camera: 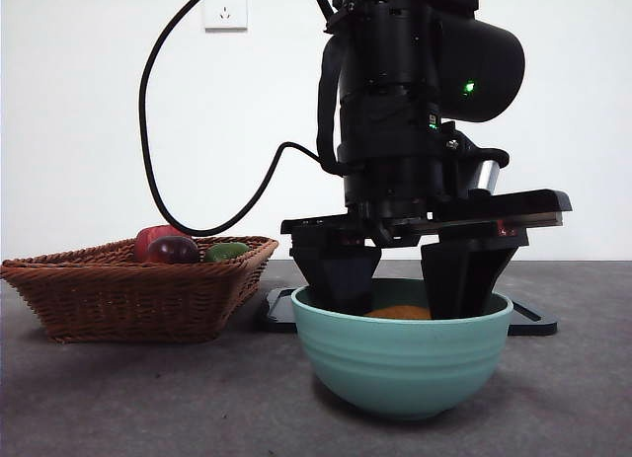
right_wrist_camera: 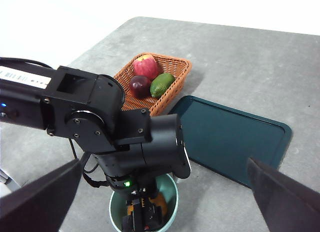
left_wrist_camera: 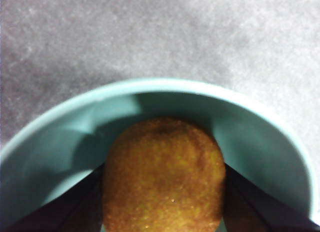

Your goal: Pick up the wifruite, put it on the bowl, pick up the plate, put it on desk

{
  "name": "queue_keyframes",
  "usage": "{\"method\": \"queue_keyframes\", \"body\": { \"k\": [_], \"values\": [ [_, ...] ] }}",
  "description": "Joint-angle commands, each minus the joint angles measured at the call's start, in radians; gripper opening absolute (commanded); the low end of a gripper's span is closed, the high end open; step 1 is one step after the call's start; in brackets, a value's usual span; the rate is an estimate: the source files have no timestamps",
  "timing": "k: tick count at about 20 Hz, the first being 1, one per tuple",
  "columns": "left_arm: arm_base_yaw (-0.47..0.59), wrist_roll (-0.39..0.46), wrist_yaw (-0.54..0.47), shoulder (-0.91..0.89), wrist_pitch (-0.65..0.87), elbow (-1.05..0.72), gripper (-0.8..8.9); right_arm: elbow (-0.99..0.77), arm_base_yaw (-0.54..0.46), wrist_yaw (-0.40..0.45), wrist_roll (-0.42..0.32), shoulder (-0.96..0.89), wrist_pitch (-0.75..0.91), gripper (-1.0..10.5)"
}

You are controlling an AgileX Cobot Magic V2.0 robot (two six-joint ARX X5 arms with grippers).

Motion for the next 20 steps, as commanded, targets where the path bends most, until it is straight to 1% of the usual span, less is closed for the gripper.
{"method": "queue_keyframes", "body": {
  "k": [1,2,3,5,6,8,9,12,16,20],
  "values": [
    [-0.011,0.026,-0.003,0.033,-0.003,0.039,2.15,0.016,0.005,-0.002,0.011,0.005,0.007,5.7],
    [-0.011,0.027,-0.003,0.033,-0.003,0.045,2.19,0.016,0.005,-0.002,0.011,0.005,0.007,5.7],
    [-0.011,0.027,-0.003,0.033,-0.011,0.053,2.5,0.016,0.005,-0.002,0.011,0.005,0.007,5.7],
    [-0.011,0.032,-0.003,0.033,-0.027,0.075,4.2,0.016,0.005,-0.003,0.011,0.005,0.007,5.7],
    [-0.011,0.037,-0.004,0.033,-0.034,0.086,4.52,0.016,0.005,-0.002,0.011,0.005,0.007,5.7],
    [-0.011,0.05,-0.004,0.033,-0.065,0.119,4.53,0.016,0.005,-0.003,0.011,0.005,0.007,5.7],
    [-0.011,0.051,-0.004,0.033,-0.079,0.134,4.71,0.016,0.005,-0.003,0.011,0.005,0.007,5.7],
    [-0.011,0.061,-0.004,0.033,-0.144,0.203,4.69,0.016,0.005,-0.003,0.011,0.005,0.007,5.7],
    [-0.011,0.103,-0.027,0.019,-0.227,0.324,4.69,0.016,0.005,-0.002,0.011,0.005,0.007,5.7],
    [0.005,0.127,-0.031,-0.081,-0.259,0.362,4.69,0.016,0.005,-0.002,0.011,0.005,0.007,5.7]
  ]
}}
